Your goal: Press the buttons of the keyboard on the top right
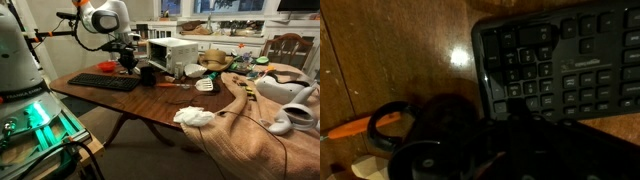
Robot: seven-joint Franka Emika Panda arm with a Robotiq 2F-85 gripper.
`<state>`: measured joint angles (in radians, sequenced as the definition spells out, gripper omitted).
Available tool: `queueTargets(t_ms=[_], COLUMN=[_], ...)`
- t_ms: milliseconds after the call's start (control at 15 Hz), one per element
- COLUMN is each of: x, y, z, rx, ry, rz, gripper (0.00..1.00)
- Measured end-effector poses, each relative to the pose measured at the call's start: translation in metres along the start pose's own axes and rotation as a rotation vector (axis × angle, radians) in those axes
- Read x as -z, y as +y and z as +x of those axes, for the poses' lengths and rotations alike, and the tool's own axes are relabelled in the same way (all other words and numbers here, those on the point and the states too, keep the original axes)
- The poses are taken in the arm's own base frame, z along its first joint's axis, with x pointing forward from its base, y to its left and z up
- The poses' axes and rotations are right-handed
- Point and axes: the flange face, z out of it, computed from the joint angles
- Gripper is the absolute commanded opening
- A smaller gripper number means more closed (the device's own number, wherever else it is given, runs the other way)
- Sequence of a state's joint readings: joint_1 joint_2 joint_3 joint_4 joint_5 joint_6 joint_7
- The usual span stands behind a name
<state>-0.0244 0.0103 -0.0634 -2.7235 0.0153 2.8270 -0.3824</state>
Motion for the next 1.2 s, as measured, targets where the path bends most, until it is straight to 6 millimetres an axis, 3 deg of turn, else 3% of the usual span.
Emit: queueTargets(t_ms=[600, 1200], x=[-0.022, -0.017], y=[-0.023, -0.029], z=[0.008, 0.019], rx=[0.061, 0.059], ry=[0.021, 0.042], rz=[0.002, 0.007], gripper=[0.01, 0.0])
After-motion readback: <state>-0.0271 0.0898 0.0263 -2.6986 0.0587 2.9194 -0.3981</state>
